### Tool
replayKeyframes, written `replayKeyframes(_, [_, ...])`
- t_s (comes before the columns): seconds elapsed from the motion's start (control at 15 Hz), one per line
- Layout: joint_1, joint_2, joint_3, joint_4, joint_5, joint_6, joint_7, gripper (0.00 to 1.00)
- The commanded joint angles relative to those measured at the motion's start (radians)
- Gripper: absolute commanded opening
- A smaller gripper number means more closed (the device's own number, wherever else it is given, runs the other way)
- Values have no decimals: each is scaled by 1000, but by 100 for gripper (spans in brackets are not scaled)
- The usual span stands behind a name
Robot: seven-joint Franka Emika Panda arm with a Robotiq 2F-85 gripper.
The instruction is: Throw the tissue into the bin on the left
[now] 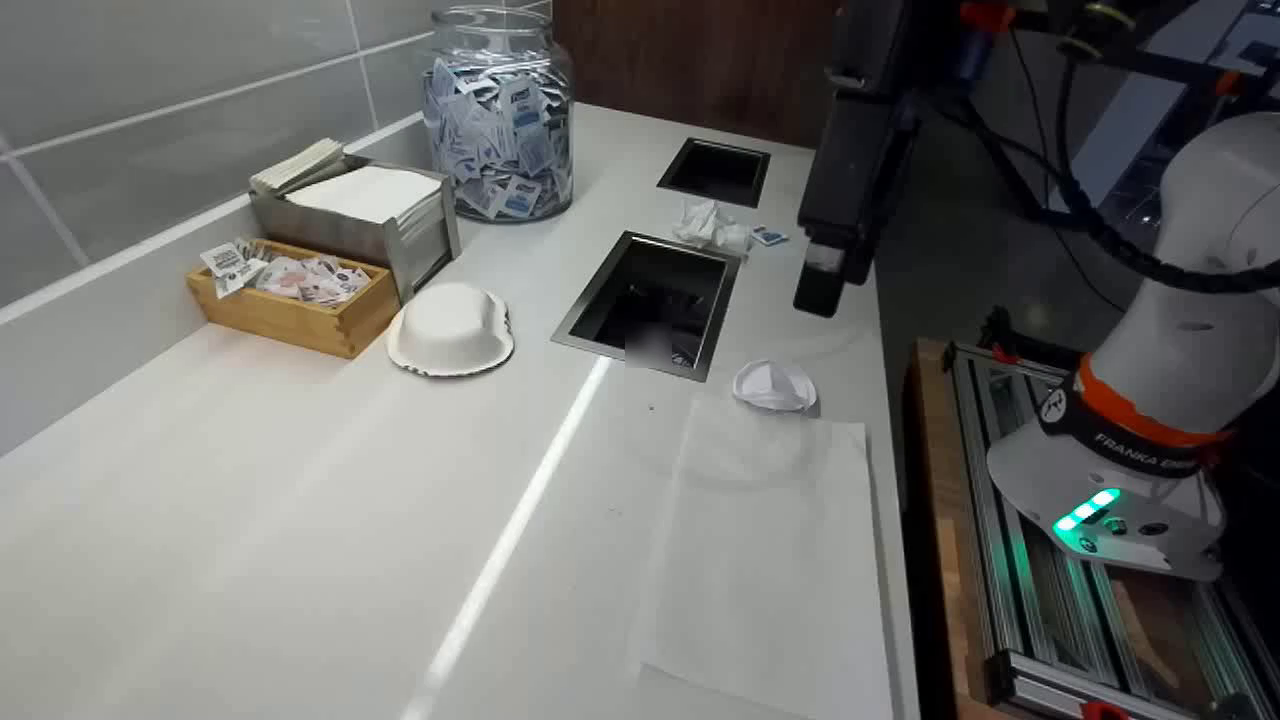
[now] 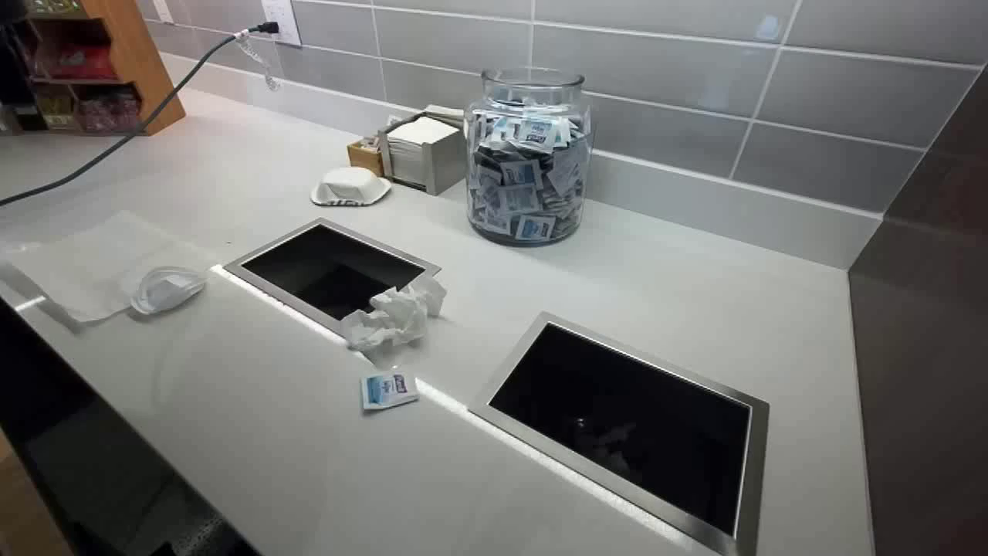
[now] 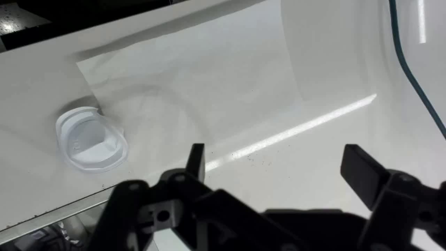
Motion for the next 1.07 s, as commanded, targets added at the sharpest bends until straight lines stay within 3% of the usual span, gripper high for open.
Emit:
replayKeyframes(0.0, [-8, -1, 6, 2, 3, -4, -3, 100])
replayKeyframes(0.47, [-8, -1, 6, 2, 3, -4, -3, 100])
replayKeyframes(1.0, [-219, -129, 7, -142, -130, 134, 228, 100])
